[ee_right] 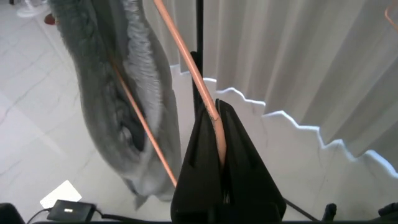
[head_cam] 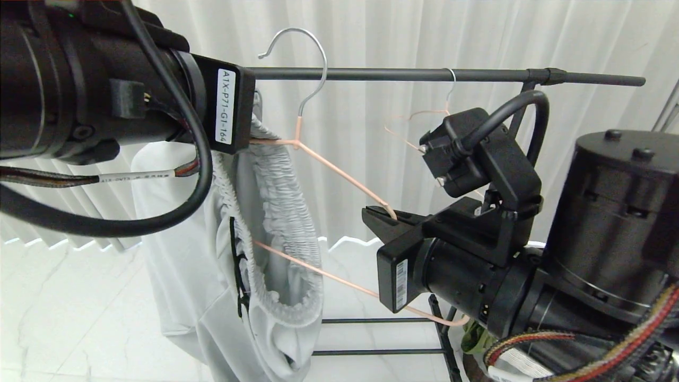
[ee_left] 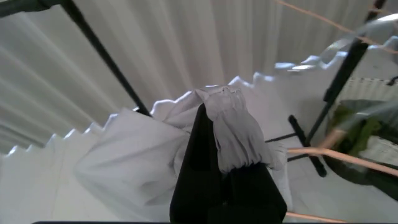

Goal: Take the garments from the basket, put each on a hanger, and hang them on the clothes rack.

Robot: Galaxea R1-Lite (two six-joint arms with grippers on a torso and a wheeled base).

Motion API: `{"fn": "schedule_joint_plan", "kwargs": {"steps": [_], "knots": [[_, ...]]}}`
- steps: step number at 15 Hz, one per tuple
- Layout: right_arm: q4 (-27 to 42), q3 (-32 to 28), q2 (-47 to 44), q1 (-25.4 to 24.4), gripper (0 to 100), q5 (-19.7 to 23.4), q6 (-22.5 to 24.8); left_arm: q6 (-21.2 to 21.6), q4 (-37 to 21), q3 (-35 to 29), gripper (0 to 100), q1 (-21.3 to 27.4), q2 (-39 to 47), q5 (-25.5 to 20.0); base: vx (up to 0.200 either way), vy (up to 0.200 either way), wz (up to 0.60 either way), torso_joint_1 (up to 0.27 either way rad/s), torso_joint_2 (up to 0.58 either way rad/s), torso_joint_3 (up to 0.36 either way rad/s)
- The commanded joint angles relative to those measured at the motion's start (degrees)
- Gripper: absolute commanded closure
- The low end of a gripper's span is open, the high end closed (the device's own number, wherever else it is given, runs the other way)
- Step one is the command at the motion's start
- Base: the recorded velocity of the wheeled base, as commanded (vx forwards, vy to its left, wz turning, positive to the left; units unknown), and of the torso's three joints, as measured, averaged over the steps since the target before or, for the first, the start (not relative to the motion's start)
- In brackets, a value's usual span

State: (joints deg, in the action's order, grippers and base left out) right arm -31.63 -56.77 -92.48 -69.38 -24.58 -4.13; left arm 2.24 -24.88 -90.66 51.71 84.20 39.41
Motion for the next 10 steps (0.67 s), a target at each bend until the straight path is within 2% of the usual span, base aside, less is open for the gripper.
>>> {"fn": "schedule_joint_plan", "kwargs": {"steps": [1, 5, 10], "knots": [[0.0, -1.0, -1.0, 0.0, 100, 0.0, 0.0, -0.2, 0.0, -0.4, 100, 2.1, 0.1, -0.2, 0.000, 0.000, 0.00, 0.000, 0.00, 0.000], [0.0, -3.4, -1.9, 0.9, 100, -0.4, 0.0, -0.2, 0.0, 0.2, 100, 4.0, 0.2, -0.2, 0.000, 0.000, 0.00, 0.000, 0.00, 0.000], [-0.1, -3.5, 1.1, 6.0, 100, -0.5, 0.9, 0.1, 0.0, 0.8, 100, 4.2, -0.5, -0.1, 0.000, 0.000, 0.00, 0.000, 0.00, 0.000]]}}
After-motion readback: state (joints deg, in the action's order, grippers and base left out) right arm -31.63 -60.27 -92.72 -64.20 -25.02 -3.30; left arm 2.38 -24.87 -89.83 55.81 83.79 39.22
